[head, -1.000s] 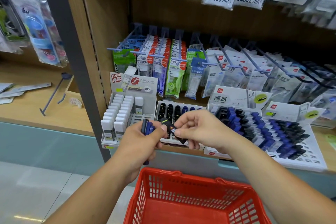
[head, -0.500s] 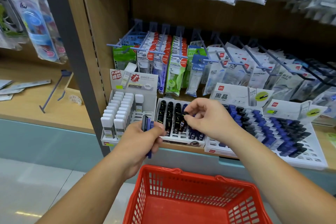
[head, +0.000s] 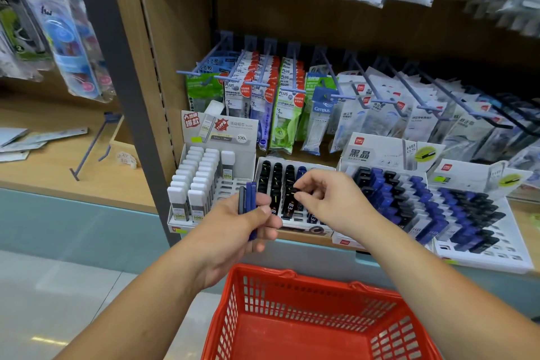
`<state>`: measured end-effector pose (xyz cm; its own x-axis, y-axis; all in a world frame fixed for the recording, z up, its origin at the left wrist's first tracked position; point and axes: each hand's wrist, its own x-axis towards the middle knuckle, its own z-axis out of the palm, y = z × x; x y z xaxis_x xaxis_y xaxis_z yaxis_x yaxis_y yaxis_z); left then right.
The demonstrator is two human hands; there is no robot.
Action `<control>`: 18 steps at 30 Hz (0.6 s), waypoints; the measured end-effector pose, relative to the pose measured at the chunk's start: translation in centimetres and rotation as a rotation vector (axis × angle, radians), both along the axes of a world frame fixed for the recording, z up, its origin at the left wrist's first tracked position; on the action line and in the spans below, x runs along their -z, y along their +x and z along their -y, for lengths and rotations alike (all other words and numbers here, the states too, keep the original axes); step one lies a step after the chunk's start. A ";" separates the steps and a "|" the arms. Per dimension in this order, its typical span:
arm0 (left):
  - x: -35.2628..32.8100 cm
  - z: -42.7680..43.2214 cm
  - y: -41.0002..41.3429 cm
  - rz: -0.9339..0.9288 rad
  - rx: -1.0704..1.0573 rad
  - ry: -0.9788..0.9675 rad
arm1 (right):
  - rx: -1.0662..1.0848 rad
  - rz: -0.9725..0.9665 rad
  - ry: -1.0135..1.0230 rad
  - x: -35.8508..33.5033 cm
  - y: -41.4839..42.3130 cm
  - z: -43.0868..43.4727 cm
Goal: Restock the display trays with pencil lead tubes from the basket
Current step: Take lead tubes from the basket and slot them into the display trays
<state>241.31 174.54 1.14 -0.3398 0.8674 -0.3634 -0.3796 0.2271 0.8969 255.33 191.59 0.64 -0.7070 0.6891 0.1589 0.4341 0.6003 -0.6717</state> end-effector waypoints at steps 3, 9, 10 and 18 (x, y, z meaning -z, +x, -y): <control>-0.1 0.3 -0.1 0.008 0.056 0.016 | 0.003 0.000 -0.015 0.0 -0.2 0.1; -0.5 0.6 -0.1 0.089 0.119 0.043 | -0.003 0.050 0.058 -0.4 -0.3 0.4; -0.5 0.6 0.0 0.094 0.118 0.044 | -0.005 0.064 0.062 -0.4 -0.3 0.5; 0.0 0.7 -0.2 -0.004 -0.014 0.022 | -0.021 0.246 0.320 0.4 -0.6 1.0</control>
